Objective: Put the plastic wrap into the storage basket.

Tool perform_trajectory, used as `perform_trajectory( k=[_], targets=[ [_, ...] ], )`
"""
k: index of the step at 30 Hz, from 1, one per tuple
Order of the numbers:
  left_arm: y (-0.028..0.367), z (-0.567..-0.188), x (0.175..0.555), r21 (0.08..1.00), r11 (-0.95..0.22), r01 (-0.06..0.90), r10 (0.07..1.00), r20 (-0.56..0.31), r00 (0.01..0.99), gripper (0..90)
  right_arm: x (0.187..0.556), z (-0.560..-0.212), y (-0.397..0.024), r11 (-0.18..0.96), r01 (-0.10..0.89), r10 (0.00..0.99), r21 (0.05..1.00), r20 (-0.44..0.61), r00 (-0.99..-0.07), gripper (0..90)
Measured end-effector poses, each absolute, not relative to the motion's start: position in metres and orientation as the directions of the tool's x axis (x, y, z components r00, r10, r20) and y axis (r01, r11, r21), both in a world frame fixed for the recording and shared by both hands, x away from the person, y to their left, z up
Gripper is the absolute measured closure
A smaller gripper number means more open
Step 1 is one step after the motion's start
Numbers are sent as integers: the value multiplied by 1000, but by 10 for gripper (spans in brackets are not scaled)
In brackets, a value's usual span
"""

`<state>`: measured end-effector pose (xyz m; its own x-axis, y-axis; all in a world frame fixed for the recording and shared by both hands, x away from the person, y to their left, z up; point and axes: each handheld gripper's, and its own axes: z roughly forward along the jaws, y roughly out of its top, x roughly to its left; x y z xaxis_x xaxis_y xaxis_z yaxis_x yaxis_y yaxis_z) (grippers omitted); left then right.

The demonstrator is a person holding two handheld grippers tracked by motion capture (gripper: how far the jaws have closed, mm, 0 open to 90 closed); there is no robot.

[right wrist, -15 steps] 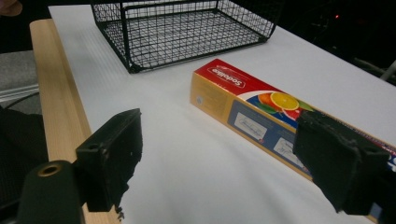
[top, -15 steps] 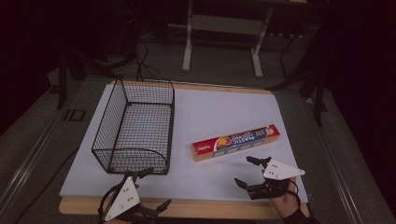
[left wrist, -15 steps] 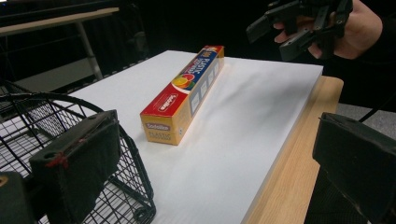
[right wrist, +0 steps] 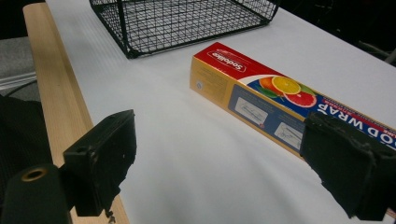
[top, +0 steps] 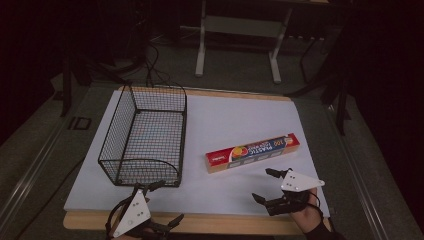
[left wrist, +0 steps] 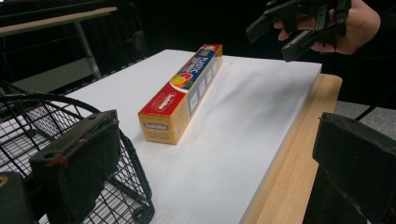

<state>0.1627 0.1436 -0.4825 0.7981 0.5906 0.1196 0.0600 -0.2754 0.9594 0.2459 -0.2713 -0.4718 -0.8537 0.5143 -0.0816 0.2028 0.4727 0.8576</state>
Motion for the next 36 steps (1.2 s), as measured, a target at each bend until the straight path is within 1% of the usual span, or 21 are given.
perform_trajectory(
  k=[1,5,12,14,19,22,23,24,25,26,27,30,31,32,34,36],
  targets=[
    [144,-482,163,960,-274,60,591,120,798,17,247,-472,-271,469,209,509,858,-69,-858,101],
    [144,-482,163,961,-270,61,596,117,794,17,249,-474,-270,477,199,503,856,-81,-860,101],
    [144,-483,162,960,-273,62,599,119,792,17,257,-476,-264,476,208,483,855,-56,-874,100],
    [145,-482,162,961,-271,62,602,119,790,17,261,-478,-265,459,232,480,857,-19,-877,100],
    [145,-482,162,961,-270,59,603,121,788,17,269,-482,-264,470,232,474,852,-22,-880,100],
    [145,-482,162,961,-271,58,604,123,787,17,277,-483,-266,496,207,471,843,-61,-880,101],
    [145,-482,162,961,-271,58,605,122,787,17,284,-485,-266,514,208,445,832,-51,-894,136],
    [145,-482,162,960,-272,59,605,123,787,17,289,-488,-265,529,216,409,820,-23,-912,135],
    [145,-482,162,960,-272,59,605,123,787,17,289,-488,-265,529,216,409,820,-23,-912,135],
    [145,-482,162,961,-271,59,606,123,786,17,292,-490,-265,543,216,389,812,-14,-921,137],
    [145,-482,162,961,-272,59,607,123,785,17,299,-498,-264,581,221,368,783,-10,-930,137],
    [145,-482,162,960,-273,60,607,123,785,17,306,-503,-263,595,232,349,769,12,-937,141],
    [145,-482,162,960,-273,60,607,124,785,17,312,-508,-262,625,251,343,739,29,-939,142],
    [145,-482,162,960,-274,60,607,124,785,17,312,-508,-262,625,251,343,739,29,-939,142],
    [145,-482,163,960,-274,61,607,123,785,17,321,-513,-260,658,255,326,708,36,-945,147],
    [145,-482,163,960,-274,61,608,124,784,17,325,-514,-258,674,262,308,691,59,-949,156]
  ],
)
